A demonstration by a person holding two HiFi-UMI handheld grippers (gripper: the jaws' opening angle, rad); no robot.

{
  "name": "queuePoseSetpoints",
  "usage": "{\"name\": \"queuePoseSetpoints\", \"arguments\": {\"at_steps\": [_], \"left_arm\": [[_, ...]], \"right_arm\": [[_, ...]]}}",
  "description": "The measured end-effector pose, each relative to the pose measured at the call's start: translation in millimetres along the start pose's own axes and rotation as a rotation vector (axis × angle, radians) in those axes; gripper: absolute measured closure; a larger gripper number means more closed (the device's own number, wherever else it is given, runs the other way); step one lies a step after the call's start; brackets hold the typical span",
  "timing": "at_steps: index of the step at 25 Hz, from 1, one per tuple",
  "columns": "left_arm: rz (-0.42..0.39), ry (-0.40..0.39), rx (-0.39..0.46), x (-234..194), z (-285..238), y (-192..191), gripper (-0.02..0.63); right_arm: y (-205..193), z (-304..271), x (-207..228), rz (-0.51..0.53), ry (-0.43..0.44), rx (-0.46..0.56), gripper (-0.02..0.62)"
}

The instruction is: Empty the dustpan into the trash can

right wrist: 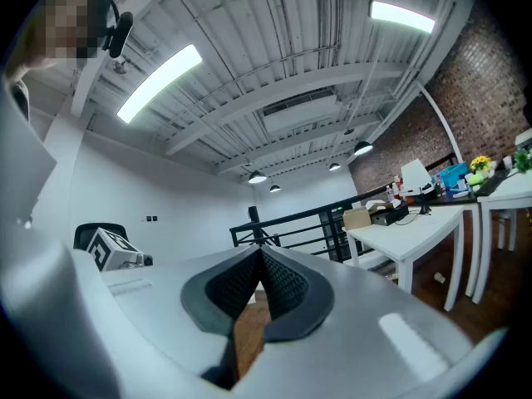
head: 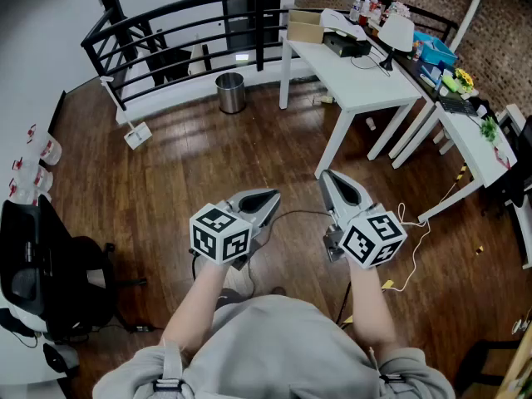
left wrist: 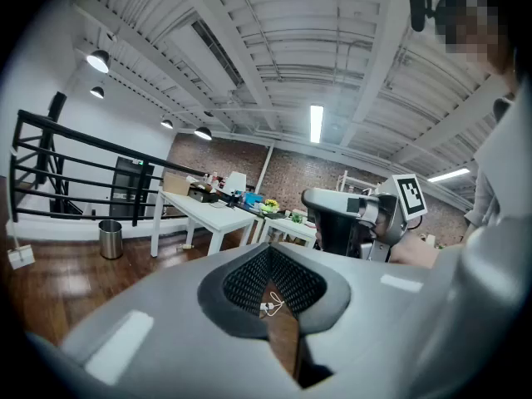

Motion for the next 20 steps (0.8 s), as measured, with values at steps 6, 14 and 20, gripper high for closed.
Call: {"name": "queuePoseSetpoints", "arguments": {"at_steps": [6, 14, 20], "left_arm": [[-0.029, 0.109, 0.02, -46.5, 7.6, 17.5, 0.601], [-0.022, 0.244, 0.072, -158.3, 49.3, 50.0, 0.601], [-0.037, 0.307, 0.158, -273.7, 79.1, 99.4, 0.601]], "right_arm": [[-4.4, -44.2, 8.4, -0.02, 0.051, 0.006, 0.595], [-42.2, -166.3, -19.9, -0.045, 0.167, -0.056, 0.595], [-55.6, -299.9, -51.4, -0.004, 0.238, -0.073, 0.595]]}}
Point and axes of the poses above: the fingertips, and each gripper's own axes: z backward along the fingers, x to its right, y out of its top, the point moved 3 cm from there along z, backward along the fingers, and after that the axes turned 8 degrees about x, right-handed, at the moved point
